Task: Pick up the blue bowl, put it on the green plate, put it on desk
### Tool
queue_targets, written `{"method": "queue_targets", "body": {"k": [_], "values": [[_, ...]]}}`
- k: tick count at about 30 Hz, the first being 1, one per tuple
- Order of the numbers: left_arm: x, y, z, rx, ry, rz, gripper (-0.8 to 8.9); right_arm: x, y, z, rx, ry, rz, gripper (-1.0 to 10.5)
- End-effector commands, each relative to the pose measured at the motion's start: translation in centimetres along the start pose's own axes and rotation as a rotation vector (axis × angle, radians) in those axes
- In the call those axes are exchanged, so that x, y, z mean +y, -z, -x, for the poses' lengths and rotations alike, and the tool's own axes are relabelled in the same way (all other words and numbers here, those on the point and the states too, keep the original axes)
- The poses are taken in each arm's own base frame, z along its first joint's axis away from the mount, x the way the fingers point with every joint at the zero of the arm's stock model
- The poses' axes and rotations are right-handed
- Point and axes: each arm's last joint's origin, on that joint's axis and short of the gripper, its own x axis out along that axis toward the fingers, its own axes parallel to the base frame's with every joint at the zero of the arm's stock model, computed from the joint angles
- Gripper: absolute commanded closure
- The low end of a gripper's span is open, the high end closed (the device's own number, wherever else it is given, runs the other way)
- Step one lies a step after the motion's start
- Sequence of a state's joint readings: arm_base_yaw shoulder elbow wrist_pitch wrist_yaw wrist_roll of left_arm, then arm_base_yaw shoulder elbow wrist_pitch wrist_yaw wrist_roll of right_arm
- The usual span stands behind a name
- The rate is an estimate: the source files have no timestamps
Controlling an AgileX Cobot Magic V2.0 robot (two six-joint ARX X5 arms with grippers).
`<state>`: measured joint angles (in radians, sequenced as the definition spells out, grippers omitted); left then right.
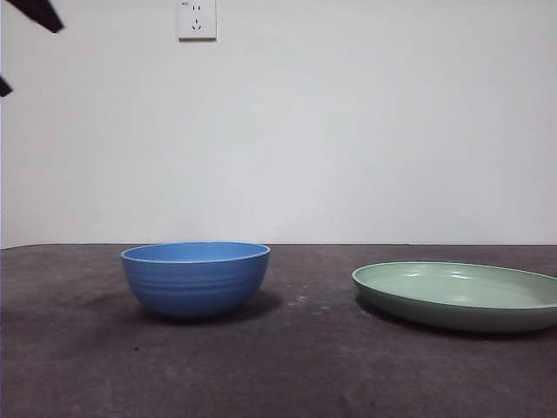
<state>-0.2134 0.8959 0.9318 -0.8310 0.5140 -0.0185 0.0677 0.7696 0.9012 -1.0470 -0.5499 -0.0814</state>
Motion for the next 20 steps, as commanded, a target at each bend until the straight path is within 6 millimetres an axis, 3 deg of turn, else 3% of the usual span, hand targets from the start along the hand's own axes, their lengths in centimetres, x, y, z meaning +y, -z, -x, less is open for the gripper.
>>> {"method": "queue_targets", "body": {"k": [1, 10, 20], "values": [[-0.3, -2.1, -0.5, -0.003, -0.023, -0.018, 4.07, 0.2, -0.4, 0.2, -0.014, -0.001, 0.015, 5.5], [0.3, -6.9, -6.1, 0.133, -0.162, -0.041, 4.08, 0.2, -0.4, 0.2, -0.014, -0.001, 0.015, 5.5], [3.1, -7.7, -13.9, 0.297, -0.285, -0.036, 4.08, 0.2, -0.5, 0.2, -0.018, -0.001, 0.018, 5.5]]}}
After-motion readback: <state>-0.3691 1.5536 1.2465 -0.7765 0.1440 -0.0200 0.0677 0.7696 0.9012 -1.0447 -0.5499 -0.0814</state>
